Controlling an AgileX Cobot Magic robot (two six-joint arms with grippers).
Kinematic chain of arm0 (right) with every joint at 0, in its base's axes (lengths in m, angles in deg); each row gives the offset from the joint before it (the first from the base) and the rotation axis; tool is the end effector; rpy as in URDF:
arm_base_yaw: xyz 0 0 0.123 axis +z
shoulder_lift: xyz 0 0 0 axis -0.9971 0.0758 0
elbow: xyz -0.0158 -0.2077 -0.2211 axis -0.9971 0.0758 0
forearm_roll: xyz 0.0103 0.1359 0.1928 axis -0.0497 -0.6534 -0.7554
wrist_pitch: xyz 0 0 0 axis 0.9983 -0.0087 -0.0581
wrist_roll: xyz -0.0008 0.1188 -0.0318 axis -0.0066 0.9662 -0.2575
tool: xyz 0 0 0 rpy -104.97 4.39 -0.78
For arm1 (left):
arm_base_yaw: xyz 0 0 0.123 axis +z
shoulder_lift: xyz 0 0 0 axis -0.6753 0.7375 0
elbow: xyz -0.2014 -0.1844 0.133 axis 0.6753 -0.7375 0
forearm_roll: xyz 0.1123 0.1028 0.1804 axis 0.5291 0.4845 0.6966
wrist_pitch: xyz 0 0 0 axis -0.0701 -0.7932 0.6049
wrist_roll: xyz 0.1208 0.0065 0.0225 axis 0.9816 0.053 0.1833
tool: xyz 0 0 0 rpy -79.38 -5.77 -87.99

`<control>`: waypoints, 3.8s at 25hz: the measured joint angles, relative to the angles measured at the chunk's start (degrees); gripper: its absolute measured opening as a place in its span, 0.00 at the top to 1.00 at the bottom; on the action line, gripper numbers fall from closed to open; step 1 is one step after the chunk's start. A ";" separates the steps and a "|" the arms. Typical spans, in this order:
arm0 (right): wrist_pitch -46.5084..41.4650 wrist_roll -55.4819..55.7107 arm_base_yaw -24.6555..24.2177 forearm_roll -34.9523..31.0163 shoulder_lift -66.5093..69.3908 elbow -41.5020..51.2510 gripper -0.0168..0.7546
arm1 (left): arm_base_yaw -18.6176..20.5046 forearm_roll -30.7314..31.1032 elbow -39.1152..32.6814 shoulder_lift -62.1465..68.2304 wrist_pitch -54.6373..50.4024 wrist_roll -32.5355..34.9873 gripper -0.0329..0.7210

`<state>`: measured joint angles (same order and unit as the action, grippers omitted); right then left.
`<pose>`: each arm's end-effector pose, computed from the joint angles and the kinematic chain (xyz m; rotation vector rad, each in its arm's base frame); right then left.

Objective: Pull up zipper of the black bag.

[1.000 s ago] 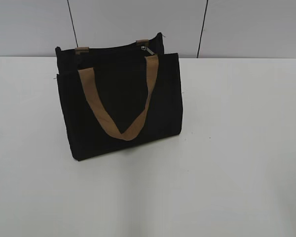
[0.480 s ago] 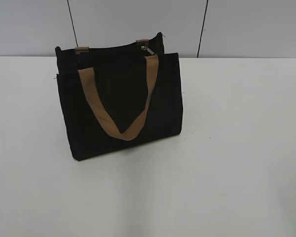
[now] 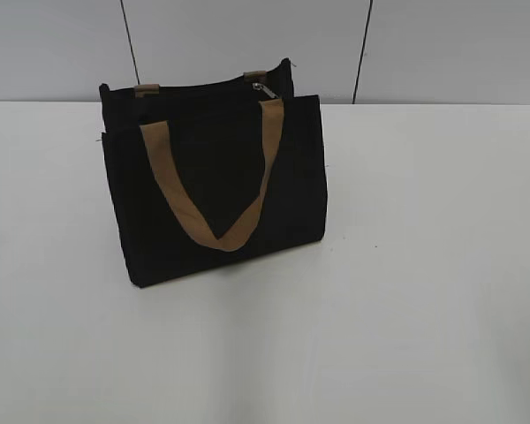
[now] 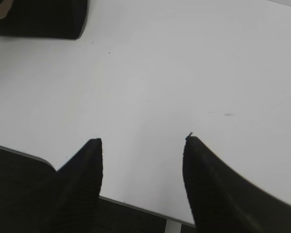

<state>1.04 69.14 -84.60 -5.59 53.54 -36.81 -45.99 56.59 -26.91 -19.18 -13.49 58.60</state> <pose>-0.0113 0.0202 0.2432 -0.3885 2.0561 0.0284 -0.0149 -0.0008 0.2656 0.0750 2.0022 -0.0498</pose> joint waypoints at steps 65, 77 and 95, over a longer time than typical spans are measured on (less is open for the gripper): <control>0.00 2.04 -8.39 0.54 0.00 0.00 0.45 | -0.07 0.05 0.00 0.00 0.02 0.00 0.64; 0.07 14.58 -0.52 7.75 0.00 0.25 0.45 | -0.07 0.05 0.00 0.00 0.02 0.00 0.64; 0.12 15.20 0.54 7.98 0.00 0.25 0.45 | -0.07 0.06 0.00 0.00 0.02 0.00 0.64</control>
<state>1.16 84.33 -84.07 2.39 53.54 -36.55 -46.06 56.65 -26.91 -19.18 -13.47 58.60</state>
